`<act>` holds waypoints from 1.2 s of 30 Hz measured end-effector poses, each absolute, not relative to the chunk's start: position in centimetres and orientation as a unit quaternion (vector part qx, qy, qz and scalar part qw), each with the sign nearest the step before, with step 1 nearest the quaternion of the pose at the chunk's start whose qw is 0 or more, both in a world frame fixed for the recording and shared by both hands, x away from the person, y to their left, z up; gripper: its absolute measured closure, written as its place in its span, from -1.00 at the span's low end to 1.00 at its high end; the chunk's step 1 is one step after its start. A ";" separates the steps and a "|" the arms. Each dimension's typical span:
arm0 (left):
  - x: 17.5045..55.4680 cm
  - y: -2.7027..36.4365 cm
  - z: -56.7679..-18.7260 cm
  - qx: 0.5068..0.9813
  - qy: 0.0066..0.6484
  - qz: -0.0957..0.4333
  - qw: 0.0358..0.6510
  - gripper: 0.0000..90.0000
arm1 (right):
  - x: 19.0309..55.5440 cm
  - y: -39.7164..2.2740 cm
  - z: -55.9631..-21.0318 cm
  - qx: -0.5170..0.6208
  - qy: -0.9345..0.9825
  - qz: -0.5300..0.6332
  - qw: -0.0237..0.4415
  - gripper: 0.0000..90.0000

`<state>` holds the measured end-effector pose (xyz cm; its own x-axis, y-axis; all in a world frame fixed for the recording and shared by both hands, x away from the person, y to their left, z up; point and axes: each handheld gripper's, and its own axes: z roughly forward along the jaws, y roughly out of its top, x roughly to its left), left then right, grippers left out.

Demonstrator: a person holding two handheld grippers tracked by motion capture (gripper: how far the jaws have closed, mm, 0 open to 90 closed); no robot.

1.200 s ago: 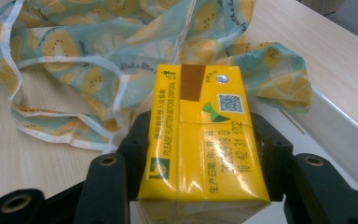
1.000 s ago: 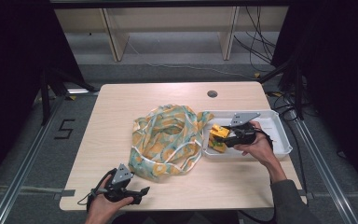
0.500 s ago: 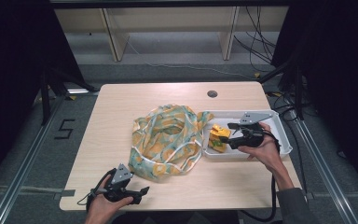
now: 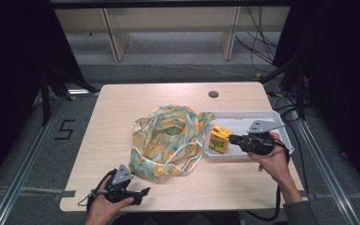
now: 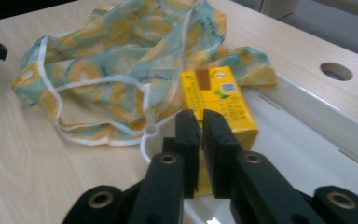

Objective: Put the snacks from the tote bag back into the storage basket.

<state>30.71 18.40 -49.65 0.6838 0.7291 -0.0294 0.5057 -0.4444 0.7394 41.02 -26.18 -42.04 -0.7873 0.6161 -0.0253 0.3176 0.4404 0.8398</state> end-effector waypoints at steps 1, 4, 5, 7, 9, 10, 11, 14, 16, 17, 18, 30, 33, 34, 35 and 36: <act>30.7 18.3 -49.7 0.833 0.374 0.147 0.381 -0.58 | 40.9 -26.0 -42.0 0.280 0.835 0.445 0.162 1.00; 30.7 18.4 -49.7 0.837 0.368 0.144 0.378 -0.58 | 40.5 -25.3 -42.0 0.271 0.841 0.441 0.158 1.00; 30.6 18.1 -49.8 0.828 0.377 0.144 0.390 -0.58 | 40.4 -25.1 -42.1 0.268 0.844 0.436 0.160 1.00; 30.6 18.2 -49.7 0.831 0.372 0.145 0.386 -0.58 | 40.4 -24.8 -42.3 0.261 0.851 0.428 0.154 1.00; 30.6 18.2 -49.7 0.831 0.374 0.144 0.386 -0.58 | 40.4 -24.6 -42.6 0.265 0.854 0.422 0.150 1.00; 30.6 18.2 -49.7 0.830 0.375 0.144 0.387 -0.58 | 40.5 -24.5 -42.8 0.265 0.855 0.418 0.154 1.00; 30.7 18.2 -49.7 0.832 0.374 0.148 0.381 -0.58 | 40.6 -24.5 -42.9 0.260 0.860 0.413 0.151 1.00; 30.7 18.2 -49.8 0.831 0.376 0.148 0.382 -0.58 | 40.6 -24.5 -43.3 0.276 0.858 0.407 0.149 1.00; 30.7 18.2 -49.8 0.832 0.375 0.148 0.382 -0.58 | 40.8 -24.7 -43.5 0.272 0.860 0.405 0.152 1.00; 30.6 18.1 -49.8 0.830 0.377 0.146 0.385 -0.58 | 40.9 -24.7 -43.5 0.269 0.860 0.405 0.157 1.00; 30.7 18.2 -49.7 0.834 0.371 0.145 0.381 -0.58 | 41.0 -24.7 -43.6 0.267 0.861 0.403 0.160 1.00; 30.7 18.3 -49.7 0.839 0.363 0.148 0.377 -0.58 | 41.3 -25.1 -44.0 0.277 0.858 0.400 0.164 1.00; 30.7 18.3 -49.7 0.839 0.365 0.146 0.376 -0.58 | 41.3 -25.1 -44.0 0.280 0.859 0.397 0.163 1.00; 30.7 18.3 -49.7 0.840 0.362 0.148 0.376 -0.58 | 41.3 -25.2 -44.0 0.281 0.859 0.396 0.164 1.00; 30.7 18.3 -49.7 0.840 0.363 0.147 0.376 -0.58 | 41.3 -25.2 -44.0 0.282 0.859 0.394 0.164 1.00; 30.7 18.3 -49.7 0.840 0.362 0.148 0.377 -0.58 | 41.2 -25.2 -44.1 0.287 0.859 0.392 0.162 1.00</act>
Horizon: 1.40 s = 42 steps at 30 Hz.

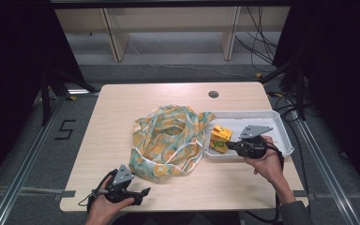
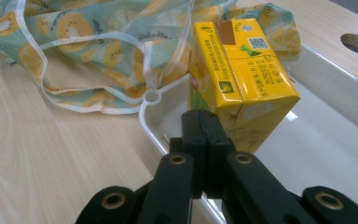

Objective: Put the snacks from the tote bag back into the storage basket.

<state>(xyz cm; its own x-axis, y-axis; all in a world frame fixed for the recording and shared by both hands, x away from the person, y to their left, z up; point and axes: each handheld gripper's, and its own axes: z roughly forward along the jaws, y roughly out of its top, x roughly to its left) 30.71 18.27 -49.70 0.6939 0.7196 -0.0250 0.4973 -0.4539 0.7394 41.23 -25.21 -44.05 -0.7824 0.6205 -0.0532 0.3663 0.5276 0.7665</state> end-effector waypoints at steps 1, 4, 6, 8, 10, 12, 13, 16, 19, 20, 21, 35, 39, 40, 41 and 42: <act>30.7 18.3 -49.7 0.840 0.363 0.147 0.376 -0.58 | 41.3 -25.3 -44.1 0.288 0.859 0.392 0.162 1.00; 30.7 18.2 -49.8 0.837 0.369 0.143 0.377 -0.58 | 41.6 -25.6 -44.3 0.285 0.858 0.393 0.170 1.00; 30.7 18.2 -49.8 0.837 0.368 0.142 0.380 -0.58 | 41.7 -25.8 -44.4 0.294 0.855 0.392 0.173 1.00; 30.7 18.1 -49.8 0.838 0.368 0.142 0.377 -0.58 | 41.7 -26.0 -44.4 0.300 0.853 0.390 0.173 1.00; 30.7 18.1 -49.8 0.840 0.365 0.142 0.374 -0.58 | 41.8 -26.1 -44.5 0.298 0.853 0.391 0.175 1.00; 30.7 18.1 -49.8 0.839 0.367 0.141 0.376 -0.58 | 41.9 -26.2 -44.6 0.298 0.855 0.391 0.168 1.00; 30.7 18.1 -49.8 0.840 0.366 0.142 0.374 -0.58 | 42.0 -26.2 -44.6 0.299 0.854 0.391 0.172 1.00; 30.7 18.1 -49.8 0.840 0.367 0.142 0.375 -0.58 | 42.1 -26.4 -44.6 0.297 0.852 0.391 0.181 1.00; 30.7 18.0 -49.9 0.836 0.371 0.143 0.378 -0.58 | 42.1 -26.6 -44.6 0.306 0.851 0.388 0.175 1.00; 30.7 18.0 -49.9 0.836 0.372 0.143 0.378 -0.58 | 42.1 -26.6 -44.6 0.308 0.850 0.389 0.175 1.00; 30.7 18.1 -49.9 0.837 0.370 0.141 0.378 -0.57 | 42.2 -26.6 -44.7 0.307 0.849 0.391 0.178 1.00; 30.8 18.2 -49.8 0.838 0.366 0.144 0.378 -0.58 | 41.9 -26.6 -44.3 0.308 0.844 0.402 0.174 0.96; 30.7 18.3 -49.7 0.837 0.369 0.143 0.379 -0.57 | 41.5 -26.4 -43.6 0.303 0.834 0.429 0.171 0.83; 30.6 18.4 -49.6 0.834 0.372 0.144 0.382 -0.57 | 41.3 -26.2 -43.4 0.307 0.831 0.434 0.163 0.77; 30.7 18.6 -49.6 0.833 0.371 0.147 0.384 -0.57 | 41.2 -26.1 -43.3 0.306 0.829 0.439 0.163 0.67; 30.7 18.7 -49.5 0.833 0.374 0.144 0.381 -0.57 | 41.1 -25.9 -43.2 0.308 0.826 0.446 0.156 0.55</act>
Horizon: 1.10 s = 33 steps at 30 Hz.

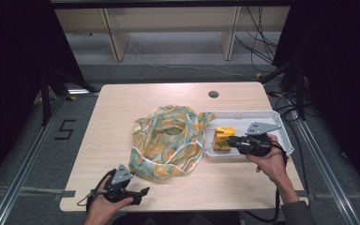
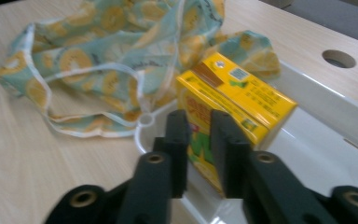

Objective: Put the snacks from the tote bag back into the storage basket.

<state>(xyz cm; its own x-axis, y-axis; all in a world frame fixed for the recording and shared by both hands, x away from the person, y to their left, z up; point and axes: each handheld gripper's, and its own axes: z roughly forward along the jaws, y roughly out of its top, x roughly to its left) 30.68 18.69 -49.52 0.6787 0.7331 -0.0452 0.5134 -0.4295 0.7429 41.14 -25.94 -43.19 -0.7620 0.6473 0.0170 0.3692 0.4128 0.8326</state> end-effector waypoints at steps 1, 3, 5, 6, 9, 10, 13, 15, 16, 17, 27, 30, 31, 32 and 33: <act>30.7 18.8 -49.5 0.831 0.375 0.149 0.382 -0.57 | 41.2 -25.9 -43.1 0.304 0.825 0.448 0.159 0.48; 30.7 18.8 -49.6 0.827 0.383 0.146 0.386 -0.58 | 40.9 -25.5 -43.0 0.315 0.816 0.459 0.156 0.31; 30.7 18.9 -49.6 0.834 0.373 0.150 0.379 -0.57 | 40.8 -25.3 -42.8 0.312 0.819 0.457 0.153 0.15; 30.7 18.8 -49.6 0.832 0.372 0.151 0.382 -0.58 | 40.6 -25.0 -42.8 0.312 0.817 0.462 0.147 0.10; 30.4 18.7 -49.6 0.829 0.378 0.147 0.384 -0.57 | 40.0 -24.3 -42.9 0.321 0.804 0.481 0.142 -0.07; 30.4 19.0 -49.5 0.837 0.367 0.151 0.376 -0.57 | 39.8 -24.2 -42.9 0.329 0.799 0.485 0.133 -0.10; 30.2 18.9 -49.5 0.825 0.381 0.149 0.389 -0.58 | 39.5 -23.7 -43.3 0.326 0.791 0.502 0.125 -0.17; 30.1 18.8 -49.6 0.823 0.383 0.148 0.392 -0.58 | 39.3 -23.4 -43.6 0.324 0.792 0.501 0.131 -0.21; 30.1 18.9 -49.5 0.827 0.377 0.148 0.389 -0.58 | 39.0 -23.2 -43.8 0.330 0.793 0.499 0.113 -0.22; 30.1 18.9 -49.6 0.824 0.381 0.147 0.392 -0.58 | 38.9 -23.2 -43.9 0.329 0.794 0.498 0.113 -0.23; 30.0 18.9 -49.4 0.827 0.379 0.149 0.388 -0.58 | 38.0 -22.9 -44.8 0.336 0.795 0.492 0.112 -0.28; 29.8 18.9 -49.4 0.824 0.380 0.149 0.392 -0.58 | 37.7 -22.9 -44.9 0.338 0.796 0.490 0.110 -0.29; 29.8 18.9 -49.4 0.825 0.379 0.150 0.391 -0.58 | 37.8 -23.0 -45.0 0.328 0.798 0.492 0.119 -0.29; 29.8 18.9 -49.4 0.825 0.381 0.147 0.391 -0.58 | 37.6 -22.9 -45.1 0.335 0.797 0.490 0.108 -0.30; 29.8 18.9 -49.4 0.825 0.381 0.147 0.391 -0.58 | 37.6 -23.0 -45.1 0.329 0.800 0.488 0.117 -0.31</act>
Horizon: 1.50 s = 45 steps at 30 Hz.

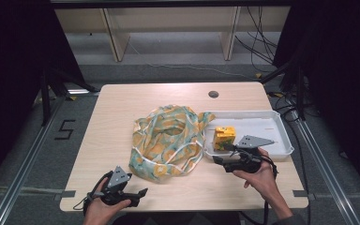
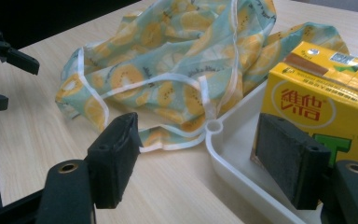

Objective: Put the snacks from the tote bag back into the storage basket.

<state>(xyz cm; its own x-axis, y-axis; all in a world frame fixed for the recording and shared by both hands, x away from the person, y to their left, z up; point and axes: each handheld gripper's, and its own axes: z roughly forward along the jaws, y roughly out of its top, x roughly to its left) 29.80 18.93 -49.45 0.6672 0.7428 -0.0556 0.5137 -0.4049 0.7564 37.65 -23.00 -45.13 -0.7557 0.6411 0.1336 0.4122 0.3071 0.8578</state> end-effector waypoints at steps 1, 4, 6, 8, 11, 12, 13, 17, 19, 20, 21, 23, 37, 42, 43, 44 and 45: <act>29.8 19.0 -49.4 0.827 0.378 0.148 0.389 -0.58 | 37.5 -23.0 -45.2 0.329 0.802 0.486 0.110 -0.32; 29.8 18.9 -49.5 0.823 0.382 0.147 0.393 -0.58 | 37.3 -22.9 -45.5 0.320 0.802 0.491 0.115 -0.33; 29.7 19.0 -49.4 0.825 0.377 0.153 0.393 -0.58 | 37.3 -23.0 -45.7 0.320 0.806 0.484 0.114 -0.34; 29.6 19.0 -49.4 0.822 0.381 0.150 0.396 -0.58 | 37.0 -22.9 -45.8 0.323 0.805 0.485 0.109 -0.36; 29.5 19.0 -49.2 0.824 0.374 0.156 0.397 -0.58 | 36.9 -23.0 -45.9 0.305 0.816 0.476 0.121 -0.43; 29.4 18.9 -49.3 0.820 0.381 0.151 0.400 -0.58 | 36.8 -22.9 -46.0 0.303 0.814 0.480 0.126 -0.43; 29.4 18.9 -49.3 0.819 0.380 0.153 0.401 -0.58 | 36.7 -22.9 -46.0 0.305 0.816 0.477 0.116 -0.44; 29.4 19.0 -49.4 0.822 0.375 0.152 0.402 -0.58 | 36.4 -23.0 -46.2 0.306 0.820 0.470 0.116 -0.46; 29.3 19.1 -49.3 0.824 0.375 0.153 0.395 -0.58 | 36.2 -23.0 -46.4 0.308 0.819 0.472 0.107 -0.47; 29.3 19.1 -49.3 0.823 0.380 0.152 0.395 -0.58 | 36.3 -23.1 -46.5 0.301 0.819 0.473 0.120 -0.47; 29.3 19.1 -49.3 0.821 0.381 0.151 0.398 -0.58 | 36.2 -23.1 -46.5 0.303 0.821 0.470 0.115 -0.47; 29.3 19.1 -49.3 0.822 0.376 0.157 0.398 -0.58 | 35.9 -23.2 -46.6 0.306 0.819 0.469 0.126 -0.47; 28.8 19.0 -49.5 0.819 0.380 0.155 0.402 -0.58 | 33.4 -24.2 -47.9 0.317 0.844 0.416 0.117 -0.49; 28.6 18.6 -49.8 0.822 0.381 0.148 0.397 -0.59 | 32.5 -24.6 -48.6 0.319 0.850 0.400 0.122 -0.50; 28.6 18.5 -49.8 0.821 0.380 0.145 0.401 -0.59 | 32.3 -24.7 -48.7 0.316 0.853 0.397 0.124 -0.50; 28.6 18.5 -49.9 0.823 0.377 0.146 0.399 -0.59 | 32.0 -24.6 -48.7 0.327 0.850 0.395 0.119 -0.50; 28.6 18.4 -49.9 0.825 0.378 0.147 0.395 -0.59 | 32.0 -24.7 -48.7 0.321 0.853 0.392 0.125 -0.51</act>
